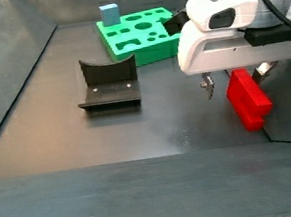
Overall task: Pick up the double-square object. Move up. Place the double-square object on the fixture. Regrasp the double-square object. Move to above the board. Insert the double-square object.
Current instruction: Pick up the double-square object.
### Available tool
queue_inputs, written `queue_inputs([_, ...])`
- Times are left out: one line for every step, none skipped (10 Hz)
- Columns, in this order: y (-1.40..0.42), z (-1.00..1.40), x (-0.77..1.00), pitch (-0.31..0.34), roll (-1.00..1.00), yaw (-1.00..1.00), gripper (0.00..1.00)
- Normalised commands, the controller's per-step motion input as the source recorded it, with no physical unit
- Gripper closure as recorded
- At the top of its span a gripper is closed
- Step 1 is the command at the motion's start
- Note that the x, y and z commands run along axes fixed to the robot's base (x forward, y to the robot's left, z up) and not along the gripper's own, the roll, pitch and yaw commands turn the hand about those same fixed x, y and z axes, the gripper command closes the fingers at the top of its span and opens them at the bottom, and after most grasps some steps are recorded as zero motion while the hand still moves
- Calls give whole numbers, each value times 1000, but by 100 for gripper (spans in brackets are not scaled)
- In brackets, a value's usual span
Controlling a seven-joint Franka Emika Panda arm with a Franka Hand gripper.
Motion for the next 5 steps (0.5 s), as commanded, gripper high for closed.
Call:
queue_inputs([-9, -203, 0, 0, 101, 0, 0])
queue_inputs([0, -1000, 0, -11, 119, 0, 0])
queue_inputs([0, -1000, 0, -16, 101, 0, 0])
queue_inputs([0, 0, 0, 0, 0, 0, 0])
queue_inputs([0, 0, 0, 0, 0, 0, 100])
